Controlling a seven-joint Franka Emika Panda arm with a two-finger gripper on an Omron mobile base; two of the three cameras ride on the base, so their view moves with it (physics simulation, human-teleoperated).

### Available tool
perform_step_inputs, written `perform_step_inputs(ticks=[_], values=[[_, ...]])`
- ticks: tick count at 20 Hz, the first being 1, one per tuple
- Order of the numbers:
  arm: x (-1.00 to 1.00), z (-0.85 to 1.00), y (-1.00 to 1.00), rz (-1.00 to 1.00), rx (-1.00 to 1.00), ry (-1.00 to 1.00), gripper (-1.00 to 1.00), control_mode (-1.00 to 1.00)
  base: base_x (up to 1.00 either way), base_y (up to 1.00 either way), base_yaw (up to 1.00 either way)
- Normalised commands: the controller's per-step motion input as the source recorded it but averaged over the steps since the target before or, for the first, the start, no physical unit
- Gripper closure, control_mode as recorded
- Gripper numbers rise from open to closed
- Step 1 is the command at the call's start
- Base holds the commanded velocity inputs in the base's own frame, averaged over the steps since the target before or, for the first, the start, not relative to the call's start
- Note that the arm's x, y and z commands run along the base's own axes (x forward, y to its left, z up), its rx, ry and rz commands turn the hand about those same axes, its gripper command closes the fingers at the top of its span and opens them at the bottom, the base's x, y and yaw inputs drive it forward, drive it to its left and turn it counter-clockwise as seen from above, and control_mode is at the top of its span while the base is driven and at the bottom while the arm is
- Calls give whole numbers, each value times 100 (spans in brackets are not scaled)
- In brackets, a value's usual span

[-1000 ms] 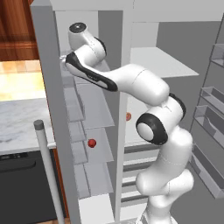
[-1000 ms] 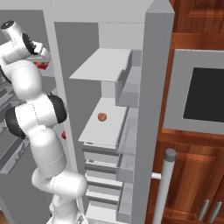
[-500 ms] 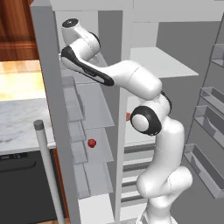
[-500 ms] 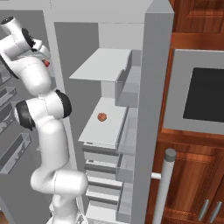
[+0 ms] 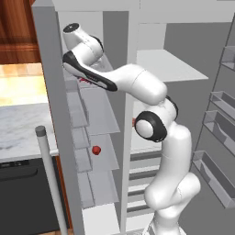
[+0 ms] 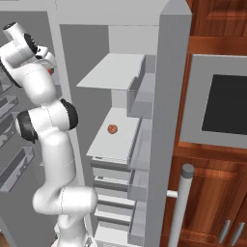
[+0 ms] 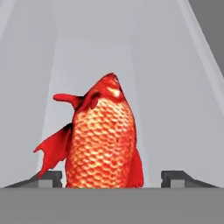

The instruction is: There's a fish in the fridge that needs to be moved to the freezer for freezing. Pick up the fish from the fridge, place it on any shelf in the freezer, and close the fridge and freezer doors when done.

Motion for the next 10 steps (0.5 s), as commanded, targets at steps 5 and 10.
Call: perform_step_inputs(ticks=[5, 10], values=[[-29, -25, -6, 0, 0, -17, -100, -100, 0, 0, 0], [-58, 29, -1, -1, 1, -15, -100, -100, 0, 0, 0]])
